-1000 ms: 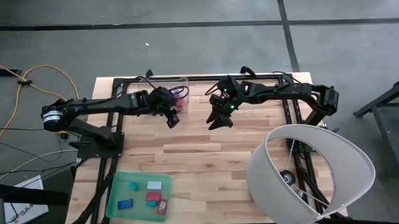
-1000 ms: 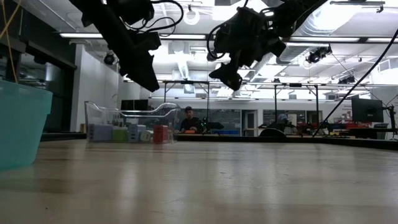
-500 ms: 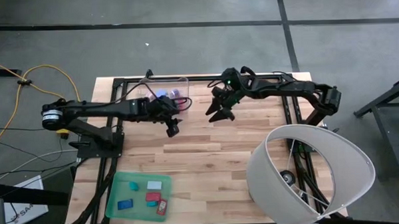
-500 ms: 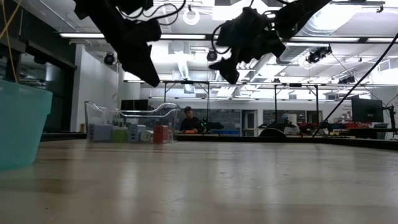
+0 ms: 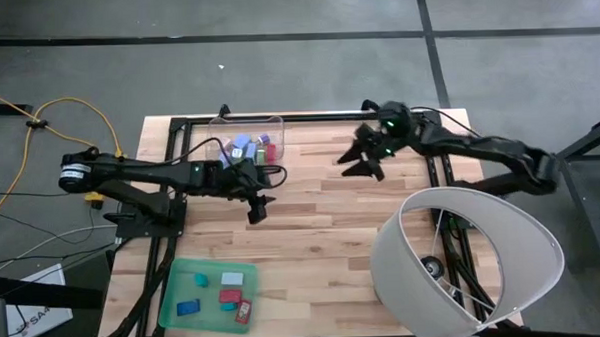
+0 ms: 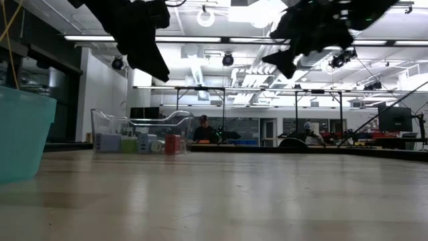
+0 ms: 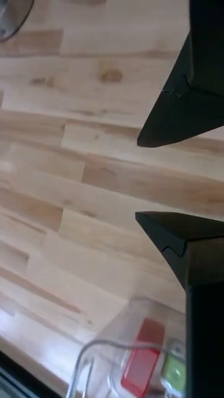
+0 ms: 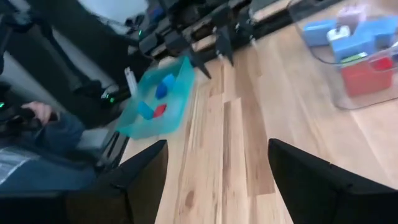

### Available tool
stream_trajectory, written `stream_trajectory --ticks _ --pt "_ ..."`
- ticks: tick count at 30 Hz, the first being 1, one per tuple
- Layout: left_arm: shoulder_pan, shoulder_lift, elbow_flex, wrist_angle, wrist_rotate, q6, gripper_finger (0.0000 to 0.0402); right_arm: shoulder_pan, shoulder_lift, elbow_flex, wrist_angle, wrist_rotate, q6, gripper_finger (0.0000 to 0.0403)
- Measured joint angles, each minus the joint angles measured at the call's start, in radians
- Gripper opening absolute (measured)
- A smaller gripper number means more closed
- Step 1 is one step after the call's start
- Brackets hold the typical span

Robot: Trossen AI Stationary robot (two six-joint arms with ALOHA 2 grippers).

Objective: Pick & Place Office items
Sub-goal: Return to Home Position

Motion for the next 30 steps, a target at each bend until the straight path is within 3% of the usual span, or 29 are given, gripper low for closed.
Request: stream_trajectory --ticks 8,14,30 --pt "-0.068 0.0 0.0 0.03 0.0 0.004 0.0172 0.039 -0.337 -0.259 0.148 0.147 0.125 0.0263" --pt "-0.11 0.0 0.0 0.059 -0.002 0.055 0.0172 0.062 -0.515 -0.369 0.164 0.282 0.155 0.0263" --pt "-0.128 0.0 0.0 0.068 -0.002 0.058 0.0172 0.105 -0.833 -0.574 0.17 0.364 0.21 0.0263"
